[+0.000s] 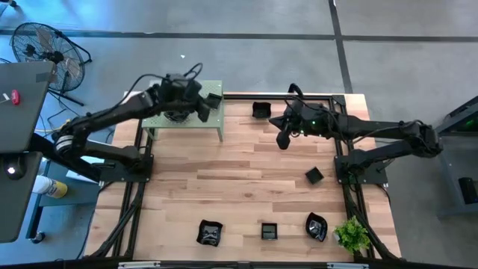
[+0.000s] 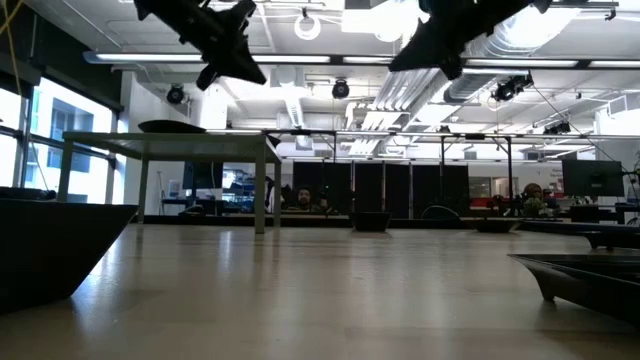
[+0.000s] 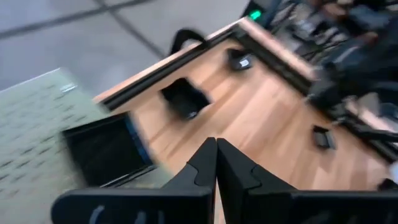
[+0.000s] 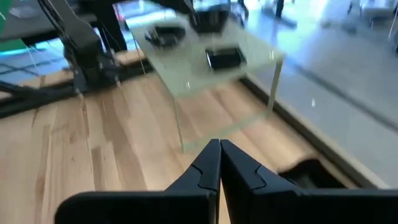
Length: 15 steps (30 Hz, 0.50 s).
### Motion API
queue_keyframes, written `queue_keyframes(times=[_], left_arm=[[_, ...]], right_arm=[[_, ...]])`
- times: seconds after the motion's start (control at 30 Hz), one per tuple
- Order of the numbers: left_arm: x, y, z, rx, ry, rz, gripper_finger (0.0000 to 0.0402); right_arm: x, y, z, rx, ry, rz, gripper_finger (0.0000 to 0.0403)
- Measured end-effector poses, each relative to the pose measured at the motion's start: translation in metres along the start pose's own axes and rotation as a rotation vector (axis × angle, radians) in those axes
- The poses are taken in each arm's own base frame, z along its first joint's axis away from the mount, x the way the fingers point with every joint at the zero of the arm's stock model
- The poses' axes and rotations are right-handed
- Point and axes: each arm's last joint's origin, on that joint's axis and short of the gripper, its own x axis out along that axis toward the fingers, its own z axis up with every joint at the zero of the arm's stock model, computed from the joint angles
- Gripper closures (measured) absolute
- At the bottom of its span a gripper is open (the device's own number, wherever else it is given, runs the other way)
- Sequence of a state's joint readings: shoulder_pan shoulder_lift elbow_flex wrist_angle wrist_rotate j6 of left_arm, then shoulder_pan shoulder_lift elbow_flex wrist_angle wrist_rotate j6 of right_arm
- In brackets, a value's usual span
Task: Pick & Place Mini shaped plates
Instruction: Stack the black square plate on top of the stacked black square plate on the shelf
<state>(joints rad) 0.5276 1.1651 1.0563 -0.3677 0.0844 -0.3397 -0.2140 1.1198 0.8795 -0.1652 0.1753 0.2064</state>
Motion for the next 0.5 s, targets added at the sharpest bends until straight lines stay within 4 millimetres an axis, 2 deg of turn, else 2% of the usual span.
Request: queue_keyframes(times=[0.17, 0.33, 0.5], left_arm=[[-0.007, -0.014, -0.013, 0.059, -0.086, -0.062, 0.0401], [-0.031, -0.018, -0.012, 0.093, -0.206, -0.105, 0.0401], [-0.057, -0.016, -0.015, 0.118, -0.249, -0.100, 0.0401]], right_arm=[[-0.011, -0.012, 0.000, 0.160, 0.045, 0.011, 0.0402], [-0.023, -0.024, 0.001, 0.206, 0.050, -0.048, 0.0401], [-0.027, -0.036, -0.012, 0.272, 0.196, -0.082, 0.0401]])
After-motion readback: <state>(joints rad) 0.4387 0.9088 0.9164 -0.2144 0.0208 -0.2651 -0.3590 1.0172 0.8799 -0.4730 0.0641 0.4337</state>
